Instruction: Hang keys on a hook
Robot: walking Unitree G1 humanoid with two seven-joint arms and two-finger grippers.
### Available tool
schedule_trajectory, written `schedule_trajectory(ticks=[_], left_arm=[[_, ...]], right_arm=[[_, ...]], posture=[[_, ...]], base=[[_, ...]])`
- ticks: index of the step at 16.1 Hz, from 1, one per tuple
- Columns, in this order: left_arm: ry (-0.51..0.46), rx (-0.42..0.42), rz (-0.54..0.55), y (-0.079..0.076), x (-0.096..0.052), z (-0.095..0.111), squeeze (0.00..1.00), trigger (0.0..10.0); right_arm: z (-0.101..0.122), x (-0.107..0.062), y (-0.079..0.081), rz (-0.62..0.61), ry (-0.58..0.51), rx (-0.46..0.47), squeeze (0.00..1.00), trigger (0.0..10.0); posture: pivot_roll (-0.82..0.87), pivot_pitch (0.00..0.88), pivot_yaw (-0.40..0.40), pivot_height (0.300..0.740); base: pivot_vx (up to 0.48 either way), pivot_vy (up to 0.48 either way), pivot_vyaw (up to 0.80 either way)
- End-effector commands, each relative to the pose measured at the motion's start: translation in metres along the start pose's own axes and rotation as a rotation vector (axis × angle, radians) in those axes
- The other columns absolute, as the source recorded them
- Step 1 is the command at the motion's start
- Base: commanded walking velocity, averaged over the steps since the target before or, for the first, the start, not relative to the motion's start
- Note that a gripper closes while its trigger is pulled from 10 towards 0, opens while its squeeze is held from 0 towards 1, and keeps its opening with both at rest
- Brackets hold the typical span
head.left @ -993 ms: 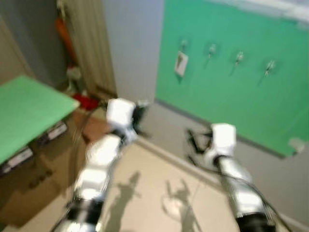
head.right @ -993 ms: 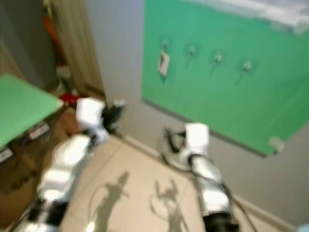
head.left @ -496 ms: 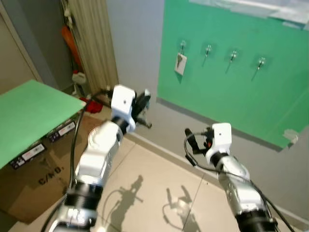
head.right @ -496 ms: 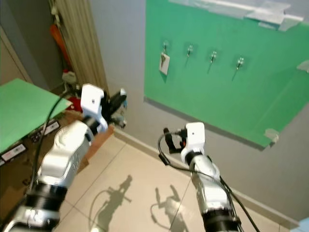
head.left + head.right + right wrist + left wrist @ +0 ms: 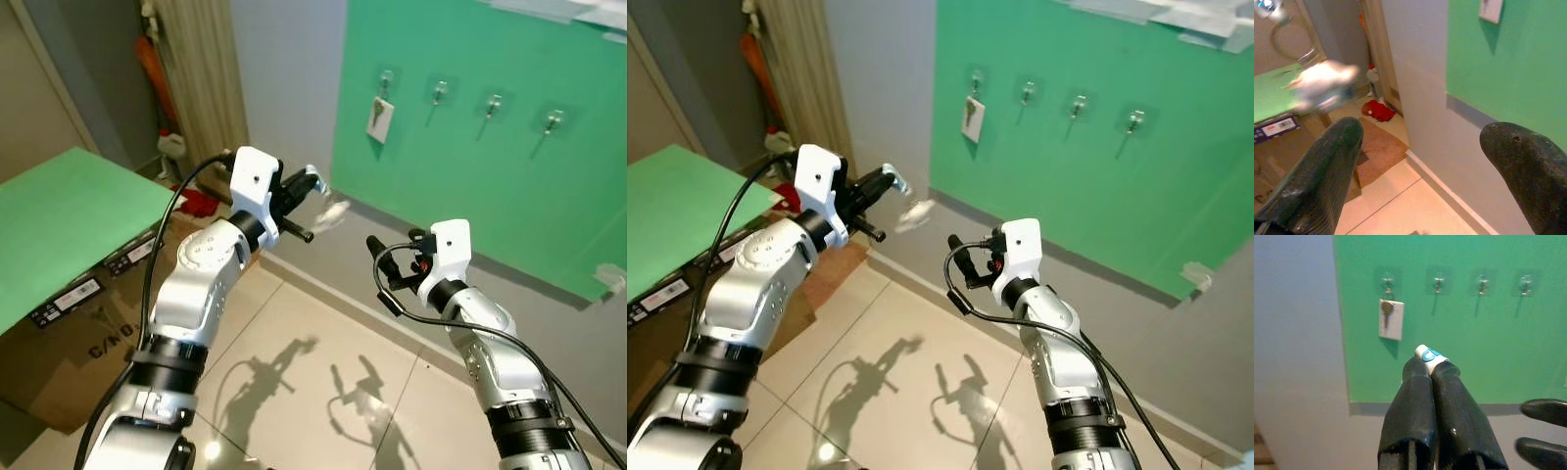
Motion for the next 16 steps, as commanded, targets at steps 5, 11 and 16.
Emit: schedule_trajectory(ticks=[5,11,16], left_arm=[[0.016,0.007,-0.135,0.005,0.005,0.011,0.00,0.0],[0.024,-0.026,-0.325,-0.002,0.004,0.020,0.00,0.0],[0.025,0.030,-0.350,0.009,0.014,0.035,0.00,0.0]], right_arm=[[0.023,0.004,0.016,0.133,-0.029,0.035,0.00,10.0],[0.038,0.002,0.026,0.249,-0.026,0.062,0.00,10.0],[0.048,-0.003,0.034,0.332,-0.017,0.078,0.00,10.0]], posture=[[0.02,0.000,0.017,0.740],[0.02,0.000,0.024,0.740],[0.02,0.000,0.028,0.740]], base=[[0.000,0.000,0.00],[0.000,0.000,0.00],[0.000,0.000,0.00]])
Point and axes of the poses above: a point about 5 cm out from each wrist's last joint towards the gripper, its own x axis pointing out of the wrist towards the gripper, its own z axis along the axis of the wrist's last joint, y = z × x, the point moved 3 cm from there along x, pointing out of the wrist towards the gripper, and after that the axes turned 2 degrees about x, right-handed, at the moved point
